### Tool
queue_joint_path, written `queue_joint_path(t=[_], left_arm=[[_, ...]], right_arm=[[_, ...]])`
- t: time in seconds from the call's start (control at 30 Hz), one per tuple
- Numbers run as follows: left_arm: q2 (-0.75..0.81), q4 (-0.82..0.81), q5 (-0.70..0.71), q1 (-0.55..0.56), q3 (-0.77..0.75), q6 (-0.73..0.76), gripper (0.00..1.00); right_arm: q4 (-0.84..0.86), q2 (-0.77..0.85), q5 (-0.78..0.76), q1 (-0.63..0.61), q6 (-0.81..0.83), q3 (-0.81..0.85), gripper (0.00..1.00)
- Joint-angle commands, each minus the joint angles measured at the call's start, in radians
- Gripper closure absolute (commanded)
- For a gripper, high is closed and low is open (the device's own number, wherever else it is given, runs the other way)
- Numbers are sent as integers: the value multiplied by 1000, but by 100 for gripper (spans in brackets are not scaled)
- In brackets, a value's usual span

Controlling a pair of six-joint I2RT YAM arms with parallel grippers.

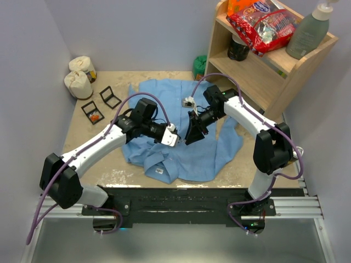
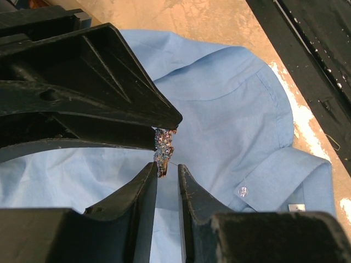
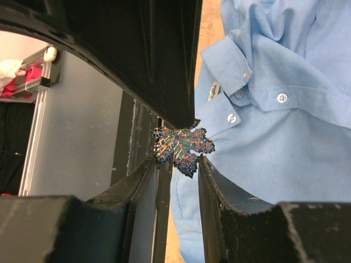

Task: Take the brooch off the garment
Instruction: Remove the brooch from the clothes.

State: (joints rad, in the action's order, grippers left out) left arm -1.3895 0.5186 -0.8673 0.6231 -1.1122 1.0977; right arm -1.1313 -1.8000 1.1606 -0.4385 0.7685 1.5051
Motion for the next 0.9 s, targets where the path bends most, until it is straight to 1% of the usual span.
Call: queue_joint_path(t=[0.0, 0.13, 0.2, 0.27, 0.4, 0.43, 0.47, 0.53, 0.6, 0.73, 0.87], left_arm=[[-5, -8, 14, 13, 18, 30, 73], [-9, -32, 17, 23, 18, 8, 77], [-13, -37, 16, 23, 15, 7, 84], [-16, -42, 13, 26, 12, -5, 89], [-17, -65, 14, 32, 9, -35, 92], [-17, -68, 14, 33, 8, -44, 93], [-17, -69, 17, 33, 6, -50, 98], [-19, -81, 25, 38, 3, -77, 100], [-19, -92, 31, 38, -4, -105, 100], [-26, -55, 25, 40, -26, -143, 100], [-26, 1, 24, 40, -50, -150, 100]], right_arm=[[-24, 4, 57, -3, 31, 37, 85], [-31, 8, 57, -3, 38, 38, 85], [-30, 10, 56, -3, 38, 34, 85], [-28, 14, 56, -3, 38, 30, 85], [-27, 21, 59, -3, 40, 23, 85], [-24, 24, 60, -2, 40, 21, 85], [-24, 25, 59, -2, 40, 21, 85], [-24, 25, 54, -3, 40, 20, 84], [-24, 31, 44, -2, 40, 21, 79], [-35, 45, -1, 0, 55, 41, 72], [-15, 63, -56, 1, 41, 53, 60]])
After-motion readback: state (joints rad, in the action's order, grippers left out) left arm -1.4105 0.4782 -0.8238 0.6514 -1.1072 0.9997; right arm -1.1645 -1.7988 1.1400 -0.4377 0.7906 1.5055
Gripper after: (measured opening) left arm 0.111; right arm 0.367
